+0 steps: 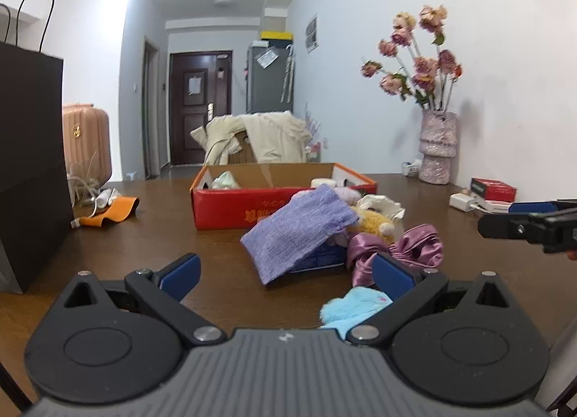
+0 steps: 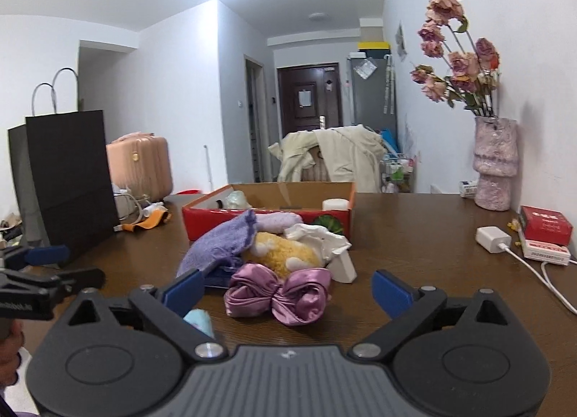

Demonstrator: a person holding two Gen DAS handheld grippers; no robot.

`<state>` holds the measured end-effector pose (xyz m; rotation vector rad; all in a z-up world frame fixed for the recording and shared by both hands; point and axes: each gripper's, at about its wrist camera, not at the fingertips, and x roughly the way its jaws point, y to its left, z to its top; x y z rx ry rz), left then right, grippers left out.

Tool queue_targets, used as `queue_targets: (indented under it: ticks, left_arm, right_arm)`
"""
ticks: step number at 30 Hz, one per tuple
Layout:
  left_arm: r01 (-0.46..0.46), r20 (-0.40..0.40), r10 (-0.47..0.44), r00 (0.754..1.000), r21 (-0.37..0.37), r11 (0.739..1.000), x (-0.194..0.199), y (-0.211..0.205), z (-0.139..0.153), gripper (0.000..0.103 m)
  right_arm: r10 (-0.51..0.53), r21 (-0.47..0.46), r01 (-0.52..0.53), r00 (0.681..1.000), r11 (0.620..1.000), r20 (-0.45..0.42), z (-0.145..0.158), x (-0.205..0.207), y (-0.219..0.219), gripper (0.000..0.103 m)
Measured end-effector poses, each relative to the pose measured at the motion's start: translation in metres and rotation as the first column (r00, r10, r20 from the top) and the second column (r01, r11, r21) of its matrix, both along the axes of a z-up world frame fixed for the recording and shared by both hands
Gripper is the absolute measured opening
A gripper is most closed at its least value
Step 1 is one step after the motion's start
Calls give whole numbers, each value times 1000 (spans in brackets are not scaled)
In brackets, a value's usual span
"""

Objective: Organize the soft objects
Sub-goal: 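Return to the pile and grasp the lavender knit cloth with both tools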

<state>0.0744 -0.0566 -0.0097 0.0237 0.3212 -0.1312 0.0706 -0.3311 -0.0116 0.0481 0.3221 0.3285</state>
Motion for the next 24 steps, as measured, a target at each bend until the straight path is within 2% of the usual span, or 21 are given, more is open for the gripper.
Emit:
queue_targets:
  ticks: [3,7,10,13,17,20,24]
  left_arm:
    - [-44,-51,43,998,-23,999,15,5,-5,103]
    - [-89,-98,82,992,-62,994,39,13,-8,103]
    - [-114,-129,100,987,-101,988,58,21,-10,103]
    - [-132,-171,105,980,-154,979,83,28,-13,99]
    - [-124,-221,75,972,-217,968,118,36,-21,92]
    - [-107,-260,33,965,-274,956,143,41,-29,88]
    - [-88,-329,-51,943,-395,914,168,55,-42,84]
  right_arm:
    - [49,-4,-49,999,999,-12,-4,4,8,96]
    - [73,-4,-73,996,997,-42,-11,17,18,90]
    - [81,0,-82,995,997,-57,-11,32,21,90]
    - [88,9,-87,993,996,-75,-10,52,26,86]
    - [114,23,-112,988,993,-100,-8,84,38,77]
    - [139,36,-136,985,990,-106,-7,111,50,75]
    - [161,35,-157,979,987,-123,-7,149,69,67]
